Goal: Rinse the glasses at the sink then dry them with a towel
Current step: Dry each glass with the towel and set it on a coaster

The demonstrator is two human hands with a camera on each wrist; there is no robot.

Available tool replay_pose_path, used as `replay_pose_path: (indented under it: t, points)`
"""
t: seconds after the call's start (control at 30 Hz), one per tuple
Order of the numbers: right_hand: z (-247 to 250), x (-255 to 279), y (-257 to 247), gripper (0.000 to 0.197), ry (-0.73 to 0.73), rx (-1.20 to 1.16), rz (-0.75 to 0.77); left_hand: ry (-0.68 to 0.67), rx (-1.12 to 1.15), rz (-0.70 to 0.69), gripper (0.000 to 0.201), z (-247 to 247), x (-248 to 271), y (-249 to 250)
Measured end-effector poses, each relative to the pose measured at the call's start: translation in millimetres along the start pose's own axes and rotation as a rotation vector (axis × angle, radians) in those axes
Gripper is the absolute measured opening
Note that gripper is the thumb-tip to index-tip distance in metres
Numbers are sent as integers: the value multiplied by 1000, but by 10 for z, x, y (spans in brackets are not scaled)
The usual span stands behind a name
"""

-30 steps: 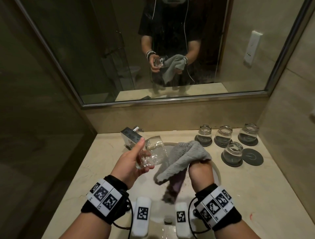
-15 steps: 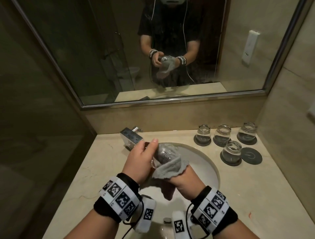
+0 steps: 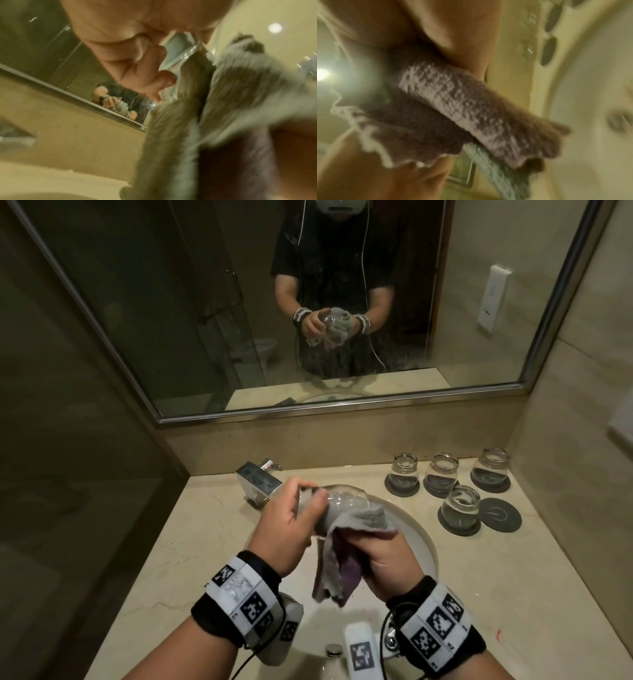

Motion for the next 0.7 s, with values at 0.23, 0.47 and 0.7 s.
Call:
replay_pose_path:
  t: [0.23,0.47,0.7]
  points:
    - [-101,-56,-128,18,-145,292,87,-25,116,190,50,-50,0,-101]
    - [-176,22,-103,26,-245,400,79,-184,278,417,48,-82,-46,-289]
    - [-84,40,51,26,54,-127,4,177,-176,-189,29,100,115,138]
Point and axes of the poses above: each hand's wrist, its own x-axis away from the middle knuckle, its own z-axis out of the back of the hand, y = z × x, the point moved 8 cm from there along -x, towards the middle knuckle, and after that the axes turned 14 degrees about z, right-handed, at the moved point
